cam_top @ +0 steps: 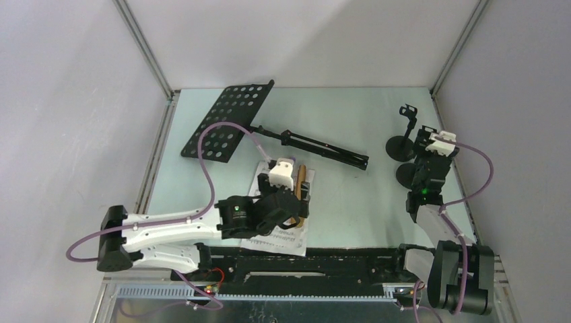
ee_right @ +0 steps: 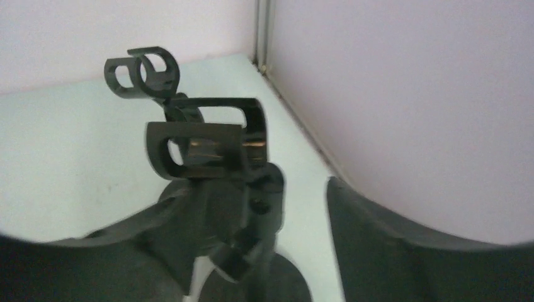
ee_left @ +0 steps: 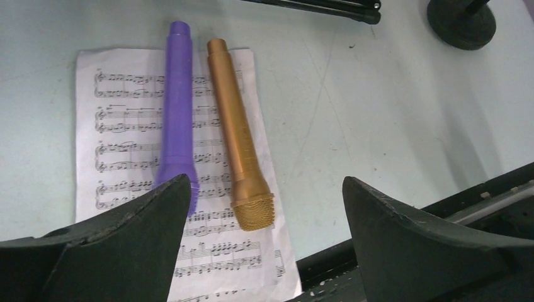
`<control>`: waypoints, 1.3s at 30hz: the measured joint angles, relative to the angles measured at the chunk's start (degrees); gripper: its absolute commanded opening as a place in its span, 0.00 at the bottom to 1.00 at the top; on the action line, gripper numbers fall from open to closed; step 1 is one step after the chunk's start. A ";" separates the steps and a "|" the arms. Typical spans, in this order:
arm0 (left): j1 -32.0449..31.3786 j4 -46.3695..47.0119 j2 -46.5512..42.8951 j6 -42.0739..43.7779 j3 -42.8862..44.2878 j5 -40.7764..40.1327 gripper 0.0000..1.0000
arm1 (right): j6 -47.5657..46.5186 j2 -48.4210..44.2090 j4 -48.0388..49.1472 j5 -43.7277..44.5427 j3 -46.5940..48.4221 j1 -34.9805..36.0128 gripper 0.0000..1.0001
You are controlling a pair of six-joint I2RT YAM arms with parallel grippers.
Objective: Pack up the instrument practice props
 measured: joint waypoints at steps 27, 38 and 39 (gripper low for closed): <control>1.60 -11.80 -10.64 -1.64 -4.35 -5.90 1.00 | 40.22 -44.37 -68.59 -15.30 7.17 -0.31 1.00; 9.94 -18.75 -24.61 -0.94 -3.50 -7.93 1.00 | 46.21 -41.13 -90.82 -43.71 19.39 -0.31 1.00; 11.98 -19.71 -25.38 -0.31 -2.89 -7.50 1.00 | 46.66 -42.75 -90.73 -45.48 19.39 -0.31 1.00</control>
